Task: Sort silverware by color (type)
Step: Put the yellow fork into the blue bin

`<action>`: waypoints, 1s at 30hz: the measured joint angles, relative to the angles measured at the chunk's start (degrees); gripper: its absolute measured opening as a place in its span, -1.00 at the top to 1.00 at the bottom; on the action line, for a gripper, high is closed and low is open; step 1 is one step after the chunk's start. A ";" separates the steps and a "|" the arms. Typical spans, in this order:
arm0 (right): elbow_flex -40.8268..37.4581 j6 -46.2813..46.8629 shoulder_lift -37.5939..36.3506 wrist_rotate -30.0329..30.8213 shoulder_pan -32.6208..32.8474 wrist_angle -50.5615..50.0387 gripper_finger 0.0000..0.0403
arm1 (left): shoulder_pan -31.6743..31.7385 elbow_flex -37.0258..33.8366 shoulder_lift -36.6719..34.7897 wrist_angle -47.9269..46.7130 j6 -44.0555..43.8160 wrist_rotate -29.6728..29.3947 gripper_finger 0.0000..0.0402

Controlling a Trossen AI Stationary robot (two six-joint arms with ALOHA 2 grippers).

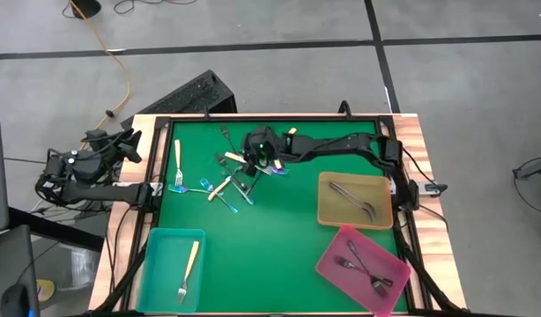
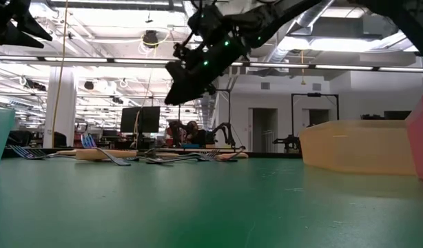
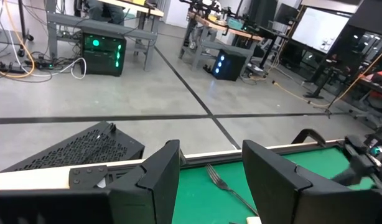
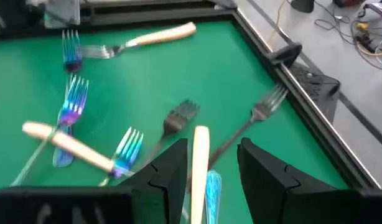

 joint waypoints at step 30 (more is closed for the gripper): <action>0.11 3.35 8.75 -1.34 -1.24 -0.81 0.21 | 0.00 -0.02 -0.02 -0.04 0.00 0.18 0.21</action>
